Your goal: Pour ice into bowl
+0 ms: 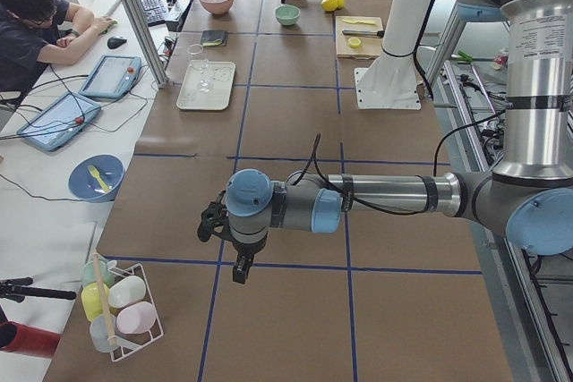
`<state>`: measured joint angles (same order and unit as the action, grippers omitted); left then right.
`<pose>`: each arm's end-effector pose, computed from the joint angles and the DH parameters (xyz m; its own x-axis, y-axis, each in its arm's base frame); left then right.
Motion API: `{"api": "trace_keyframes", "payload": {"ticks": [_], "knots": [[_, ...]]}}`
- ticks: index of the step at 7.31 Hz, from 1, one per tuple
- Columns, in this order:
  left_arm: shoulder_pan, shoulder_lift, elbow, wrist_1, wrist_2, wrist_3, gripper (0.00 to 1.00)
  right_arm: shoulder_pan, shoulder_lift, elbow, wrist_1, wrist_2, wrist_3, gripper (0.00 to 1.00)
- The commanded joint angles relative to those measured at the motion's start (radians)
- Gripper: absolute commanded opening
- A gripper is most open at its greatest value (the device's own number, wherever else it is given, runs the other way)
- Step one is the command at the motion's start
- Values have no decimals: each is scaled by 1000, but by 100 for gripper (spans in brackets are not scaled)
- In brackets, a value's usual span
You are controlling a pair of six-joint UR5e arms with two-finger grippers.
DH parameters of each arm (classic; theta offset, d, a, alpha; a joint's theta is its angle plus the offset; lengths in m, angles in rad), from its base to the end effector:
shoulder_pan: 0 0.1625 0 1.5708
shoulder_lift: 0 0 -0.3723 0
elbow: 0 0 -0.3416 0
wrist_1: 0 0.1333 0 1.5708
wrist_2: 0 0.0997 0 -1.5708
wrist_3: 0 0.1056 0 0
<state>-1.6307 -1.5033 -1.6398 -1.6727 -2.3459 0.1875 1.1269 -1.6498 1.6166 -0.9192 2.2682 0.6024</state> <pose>-0.0846 -0.4191 0.5982 0.7159 0.2139 -0.6646 -0.0752 0.9700 0.2312 -0.1299 -0.4257 0.5531 0.6369 -0.1314 0.7597 -0.0133 0.9834 0.1812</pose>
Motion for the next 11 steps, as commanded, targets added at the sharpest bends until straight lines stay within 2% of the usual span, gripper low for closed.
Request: {"api": "trace_keyframes", "payload": {"ticks": [1,3,5,6,8,10,11], "knots": [[0,0,3,-5,-1,0,100,150,-16,2,-158,7,-282,100],[0,0,5,-5,-1,0,100,299,-19,3,-332,7,-520,100],[0,0,6,-6,-1,0,100,417,-19,47,-484,17,-627,100],[-1,-3,8,-1,-3,-2,100,436,-27,74,-547,22,-630,100],[-1,-5,17,4,-6,-2,100,435,-73,60,-561,-6,-627,100],[-1,-6,15,7,-6,-8,100,435,-61,74,-689,22,-627,100],[-1,0,12,8,-6,-8,100,435,-62,75,-682,24,-628,100]]}}
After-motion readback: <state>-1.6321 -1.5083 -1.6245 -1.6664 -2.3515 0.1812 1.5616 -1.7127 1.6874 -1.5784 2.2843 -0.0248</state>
